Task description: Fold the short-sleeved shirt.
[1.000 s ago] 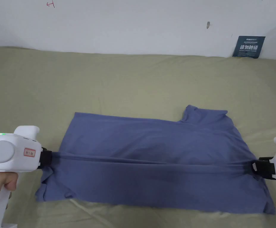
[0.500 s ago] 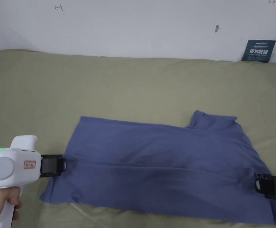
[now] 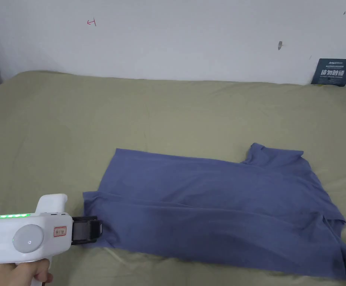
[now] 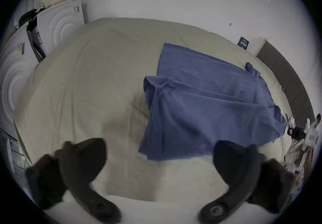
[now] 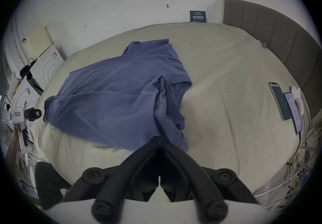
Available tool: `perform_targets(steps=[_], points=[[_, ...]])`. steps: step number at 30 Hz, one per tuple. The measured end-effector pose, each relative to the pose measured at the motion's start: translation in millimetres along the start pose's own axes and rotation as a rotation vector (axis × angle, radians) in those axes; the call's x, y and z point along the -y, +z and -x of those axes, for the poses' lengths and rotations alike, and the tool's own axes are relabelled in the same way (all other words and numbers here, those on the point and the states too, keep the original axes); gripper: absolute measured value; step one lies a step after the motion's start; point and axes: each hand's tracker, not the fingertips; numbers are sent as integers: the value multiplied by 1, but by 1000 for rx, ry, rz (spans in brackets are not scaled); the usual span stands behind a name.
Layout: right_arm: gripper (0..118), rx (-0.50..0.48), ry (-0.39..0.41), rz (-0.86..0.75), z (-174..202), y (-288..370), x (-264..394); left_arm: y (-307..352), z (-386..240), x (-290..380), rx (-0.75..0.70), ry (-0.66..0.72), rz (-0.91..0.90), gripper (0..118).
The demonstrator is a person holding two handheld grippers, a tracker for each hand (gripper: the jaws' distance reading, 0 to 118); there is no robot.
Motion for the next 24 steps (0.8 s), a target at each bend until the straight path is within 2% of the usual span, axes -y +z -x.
perform_targets(steps=[4,6,7,8,9,10,11,12,13,14,15,16,17,21,22,24], points=[[2,6,0,11,-2,-8,-1,-26,-11,4,-61,-10,73,114],[2,8,-7,22,-3,-12,-1,-40,-13,8,-61,-21,100,103],[2,7,-9,24,-8,-15,-2,-42,-13,10,-48,-14,103,91],[2,2,-10,32,-9,-17,-2,-43,-15,12,-56,-14,103,84],[2,-4,-10,38,-10,-17,-1,-37,-17,12,-98,-54,82,75],[2,-5,-12,38,-10,-17,0,-31,-18,13,-73,-66,67,50],[2,-5,-15,36,-14,-17,1,-24,-17,13,-51,-64,31,5],[5,-5,-18,37,-15,-18,1,-20,-13,12,-2,-34,22,5],[19,-3,-24,34,-16,-19,1,-18,-11,12,55,11,16,5],[63,-1,-32,33,-16,-19,1,-9,-19,11,22,2,47,5],[94,6,-41,33,-20,-22,0,-5,-26,11,16,-7,54,5],[111,10,-43,36,-21,-25,-1,-3,-28,12,13,-11,49,5],[114,15,-41,40,-21,-29,-2,-1,-30,11,-7,-33,49,5],[112,-8,-38,63,-20,-44,-11,-13,-24,0,3,-26,68,5],[104,-6,-35,72,-20,-51,-12,-15,-23,2,1,-28,71,5],[23,-3,-35,90,-21,-63,-17,-17,-22,0,-3,-30,78,5]])
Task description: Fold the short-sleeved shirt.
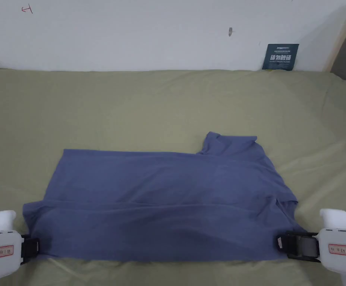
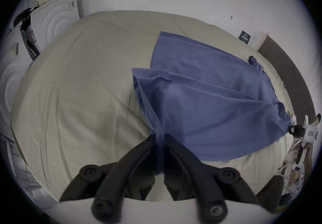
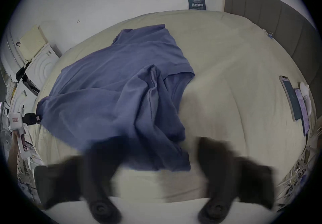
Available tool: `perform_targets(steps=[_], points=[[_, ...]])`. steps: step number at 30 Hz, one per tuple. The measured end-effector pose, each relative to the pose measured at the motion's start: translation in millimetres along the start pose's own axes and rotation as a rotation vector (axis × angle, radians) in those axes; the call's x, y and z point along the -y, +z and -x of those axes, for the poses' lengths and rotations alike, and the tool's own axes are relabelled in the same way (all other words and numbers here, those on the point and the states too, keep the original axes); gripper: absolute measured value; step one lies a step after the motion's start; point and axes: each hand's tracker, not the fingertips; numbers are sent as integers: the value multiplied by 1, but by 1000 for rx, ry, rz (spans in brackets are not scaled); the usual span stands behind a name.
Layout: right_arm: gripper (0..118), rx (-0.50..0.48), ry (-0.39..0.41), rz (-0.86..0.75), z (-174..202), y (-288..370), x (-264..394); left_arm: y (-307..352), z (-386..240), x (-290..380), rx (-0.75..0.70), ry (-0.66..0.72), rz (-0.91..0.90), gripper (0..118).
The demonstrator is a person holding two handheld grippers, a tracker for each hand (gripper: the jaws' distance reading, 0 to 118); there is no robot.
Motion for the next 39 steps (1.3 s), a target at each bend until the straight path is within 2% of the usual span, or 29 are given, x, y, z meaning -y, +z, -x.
perform_targets(steps=[1,4,5,6,11,18,22,24,25,26,27,28,29,31,34,35,36,37,38,39], points=[[10,-1,5,2,-1,-3,-2,-1,1,-1,2,0,3,5],[10,-15,42,35,4,-1,-2,4,0,3,7,5,-4,5],[10,6,101,30,7,2,-1,6,0,2,1,-7,-8,5],[10,4,114,23,8,7,0,8,-2,4,-4,-21,-6,5],[10,-44,36,-9,2,41,11,28,3,8,2,-16,-6,5],[10,-75,48,16,5,92,56,79,12,55,-5,-46,1,5],[10,-73,58,47,2,99,85,98,20,94,6,-38,31,5],[14,-76,47,73,2,96,91,100,23,103,5,-32,35,5],[31,-74,49,75,3,95,93,99,25,105,14,-26,34,6],[72,-69,42,65,4,96,95,98,26,106,32,-24,33,30],[98,-40,25,47,4,98,94,97,26,103,34,-16,28,73],[108,-28,20,42,5,101,93,98,26,101,29,-15,24,112],[109,-38,20,28,3,105,92,100,28,99,0,-13,7,118],[109,-41,-17,-45,0,119,85,110,30,95,6,6,-29,116],[106,-21,0,-85,4,129,71,121,29,79,10,23,-68,114],[92,-7,6,-112,9,133,65,119,24,74,-8,11,-106,105],[92,1,8,-144,12,135,59,120,20,67,-10,-5,-120,100],[83,4,7,-174,15,137,54,120,16,61,-15,-15,-139,95],[60,5,-3,-216,18,138,47,120,9,54,-12,-26,-148,79],[21,5,5,-220,22,137,39,118,4,46,-14,-34,-160,43]])
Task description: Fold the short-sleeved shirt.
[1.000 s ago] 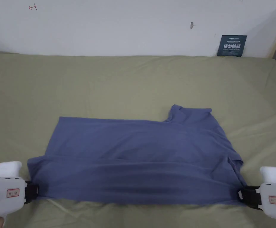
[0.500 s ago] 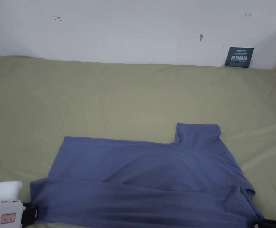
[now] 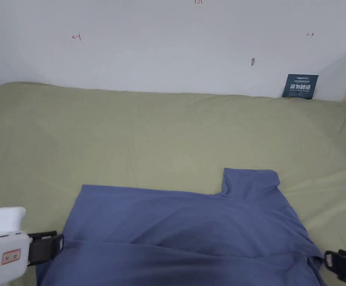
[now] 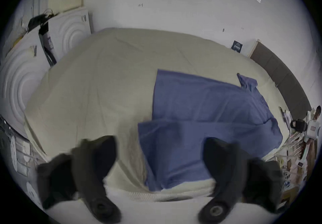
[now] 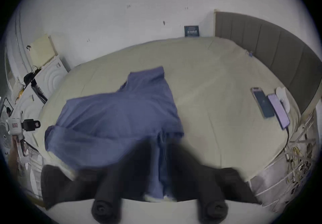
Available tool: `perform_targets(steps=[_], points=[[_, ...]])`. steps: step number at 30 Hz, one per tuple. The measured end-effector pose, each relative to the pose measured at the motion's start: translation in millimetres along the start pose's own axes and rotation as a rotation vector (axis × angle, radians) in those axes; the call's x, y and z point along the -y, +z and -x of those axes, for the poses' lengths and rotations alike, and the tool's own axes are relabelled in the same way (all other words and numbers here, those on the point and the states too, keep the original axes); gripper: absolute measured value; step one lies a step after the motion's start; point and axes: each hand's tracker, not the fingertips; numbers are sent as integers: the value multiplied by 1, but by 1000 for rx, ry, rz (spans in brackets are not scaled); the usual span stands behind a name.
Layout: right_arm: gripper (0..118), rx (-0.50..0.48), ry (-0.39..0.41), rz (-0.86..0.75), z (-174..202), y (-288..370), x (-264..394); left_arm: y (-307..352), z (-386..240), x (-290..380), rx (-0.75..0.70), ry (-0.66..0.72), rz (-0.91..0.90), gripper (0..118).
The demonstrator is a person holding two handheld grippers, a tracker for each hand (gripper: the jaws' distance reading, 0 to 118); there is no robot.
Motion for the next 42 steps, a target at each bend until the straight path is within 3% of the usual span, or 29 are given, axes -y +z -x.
perform_targets(steps=[1,9,10,11,13,14,22,24,25,26,27,28,29,30,33,34,36,37,38,42], points=[[3,5,8,-14,3,-4,-6,-8,-6,-8,-14,-14,-4,0],[3,11,31,47,10,-73,-48,-122,-15,-81,-42,-71,40,0],[4,8,35,57,9,-82,-51,-137,-10,-91,-51,-58,30,9],[4,0,40,68,9,-91,-55,-144,-18,-94,-48,-34,37,36],[4,-1,50,81,7,-108,-60,-171,-14,-111,-71,-18,49,103],[4,1,59,88,7,-118,-62,-187,-11,-117,-102,-14,58,118],[4,11,87,141,0,-172,-67,-260,-13,-125,-159,-22,183,118],[4,8,79,148,-1,-177,-68,-260,-9,-125,-141,-18,196,99],[4,8,81,150,0,-178,-68,-254,-9,-128,-136,-14,194,82],[3,10,87,152,1,-180,-68,-246,-11,-128,-113,-17,184,53],[3,6,92,157,1,-180,-70,-233,-16,-127,-114,-32,166,53],[4,5,93,159,-1,-184,-70,-226,-19,-127,-95,-63,146,41],[4,5,97,159,-2,-186,-72,-220,-23,-126,-64,-88,140,17],[4,7,102,156,-2,-188,-74,-216,-27,-124,-37,-97,145,0],[5,8,110,158,-4,-195,-86,-215,-33,-122,-61,-141,163,0],[12,5,112,161,-5,-199,-90,-214,-34,-120,-61,-138,161,0],[82,19,129,174,-4,-208,-103,-219,-30,-123,-62,-118,158,0],[106,30,132,196,-6,-215,-108,-219,-30,-122,-56,-100,161,0],[115,36,142,212,-8,-224,-112,-218,-29,-122,-50,-88,160,0],[115,16,108,299,-15,-256,-126,-224,-26,-125,-45,-90,160,0]])
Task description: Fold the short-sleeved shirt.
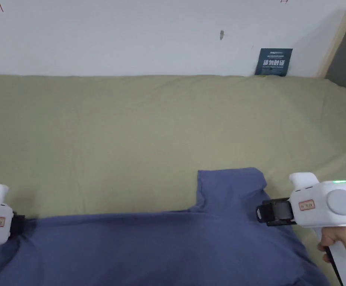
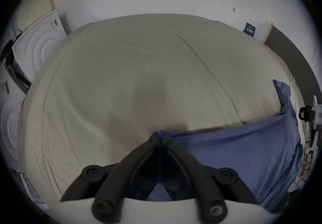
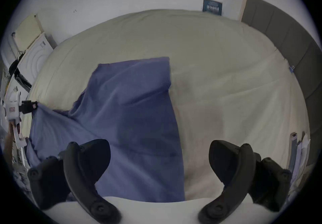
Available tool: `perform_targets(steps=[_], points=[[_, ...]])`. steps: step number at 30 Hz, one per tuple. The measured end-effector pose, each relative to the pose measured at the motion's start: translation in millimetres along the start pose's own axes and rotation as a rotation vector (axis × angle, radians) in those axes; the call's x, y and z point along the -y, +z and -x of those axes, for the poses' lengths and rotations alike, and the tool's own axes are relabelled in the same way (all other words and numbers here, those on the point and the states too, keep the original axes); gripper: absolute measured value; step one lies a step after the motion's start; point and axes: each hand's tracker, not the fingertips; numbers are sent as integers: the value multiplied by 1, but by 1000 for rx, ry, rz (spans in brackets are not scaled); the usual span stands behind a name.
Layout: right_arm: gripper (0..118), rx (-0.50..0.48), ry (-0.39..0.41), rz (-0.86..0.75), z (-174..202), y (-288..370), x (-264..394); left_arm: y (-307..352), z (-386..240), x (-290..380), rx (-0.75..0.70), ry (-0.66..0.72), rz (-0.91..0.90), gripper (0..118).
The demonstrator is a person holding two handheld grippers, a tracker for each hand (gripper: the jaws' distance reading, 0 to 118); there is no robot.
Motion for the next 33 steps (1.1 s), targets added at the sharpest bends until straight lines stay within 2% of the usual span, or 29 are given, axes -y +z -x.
perform_targets(steps=[2,3,4,6,7,8,12,14,20,27,33], points=[[113,-1,-17,7,-1,-12,-4,-2,-1,-1,-2,-1,-1,0],[108,10,-11,22,-1,-19,-5,-2,-1,0,-3,1,-2,0],[91,25,0,29,-1,-24,-5,-2,-1,0,-3,3,-3,0],[73,53,42,14,3,-24,-1,-2,0,-1,0,7,-5,0],[54,115,83,17,6,-21,1,-1,0,-2,3,12,-4,0],[5,57,78,-7,5,-15,3,1,1,-2,8,15,1,0],[4,24,64,-75,8,25,4,19,4,1,9,1,5,0],[4,-3,40,-94,13,48,9,37,9,7,22,10,-6,0],[4,-39,41,-172,22,128,33,102,24,23,52,31,-74,0],[4,-82,52,-254,24,200,98,179,34,81,97,31,-152,0],[4,-94,56,-276,25,225,171,212,44,148,111,20,-212,0]])
